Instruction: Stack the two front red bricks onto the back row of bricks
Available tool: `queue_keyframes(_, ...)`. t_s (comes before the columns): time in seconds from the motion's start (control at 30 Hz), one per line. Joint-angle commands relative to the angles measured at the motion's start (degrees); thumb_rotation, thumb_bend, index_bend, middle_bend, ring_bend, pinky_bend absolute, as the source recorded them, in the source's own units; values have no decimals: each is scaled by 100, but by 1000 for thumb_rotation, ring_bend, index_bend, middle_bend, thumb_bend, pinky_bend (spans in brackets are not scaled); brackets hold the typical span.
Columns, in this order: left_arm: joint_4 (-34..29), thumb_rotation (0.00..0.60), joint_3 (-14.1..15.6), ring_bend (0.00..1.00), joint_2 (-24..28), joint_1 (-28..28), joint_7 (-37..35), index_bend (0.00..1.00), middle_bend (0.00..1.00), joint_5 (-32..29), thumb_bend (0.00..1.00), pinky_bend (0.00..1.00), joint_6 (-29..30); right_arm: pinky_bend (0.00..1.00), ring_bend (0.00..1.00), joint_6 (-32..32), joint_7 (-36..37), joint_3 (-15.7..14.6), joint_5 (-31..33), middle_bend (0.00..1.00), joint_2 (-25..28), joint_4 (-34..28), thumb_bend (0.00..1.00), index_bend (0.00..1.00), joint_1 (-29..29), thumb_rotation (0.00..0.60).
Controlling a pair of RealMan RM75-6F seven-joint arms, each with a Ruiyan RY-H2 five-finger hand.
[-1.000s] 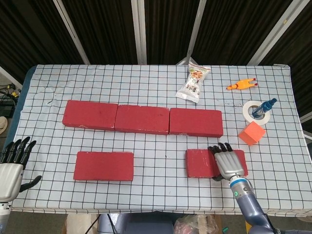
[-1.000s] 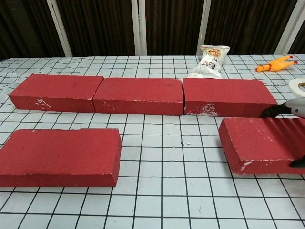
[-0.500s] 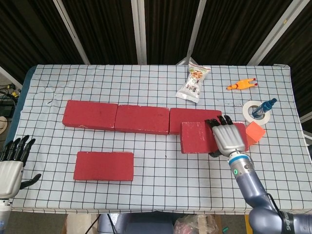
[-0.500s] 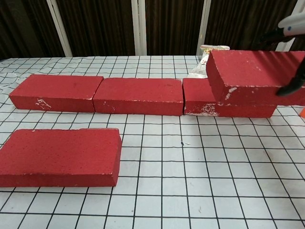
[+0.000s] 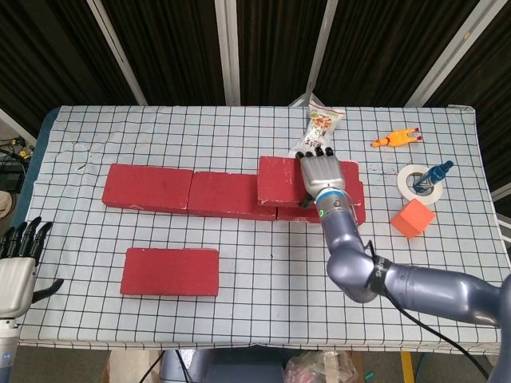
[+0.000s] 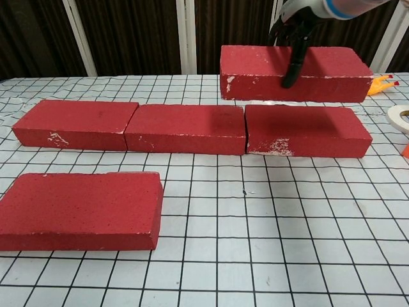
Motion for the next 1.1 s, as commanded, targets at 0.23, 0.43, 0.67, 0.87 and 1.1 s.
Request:
queue_keyframes(0.23,30,600,-82,0,-34,-46,59,35,0,-202,0,35,-29,0,67,-472,-236,-122,404,273,-841,1078,184,363,491,600)
queue_keyframes(0.43,48,600,-93,0,-17,-65,19,35,0,-253,0,35,-45,0,67,-544,-254,-138,486,274,-1099,1393,183,363,607,600)
queue_keyframes(0.67,65,600,-93,0,-9,-92,-2,35,0,-281,0,35,-64,0,67,-558,-296,-165,530,274,-1301,1624,183,363,671,600)
queue_keyframes(0.87,58,600,-89,0,3,-86,-23,35,0,-294,0,35,-34,0,67,-581,-304,-174,508,273,-1424,1787,184,363,670,600)
queue_keyframes(1.1,55,600,-69,0,-2,-85,-6,35,0,-288,0,36,-16,0,67,-578,-330,-170,532,273,-1470,1818,184,363,646,600)
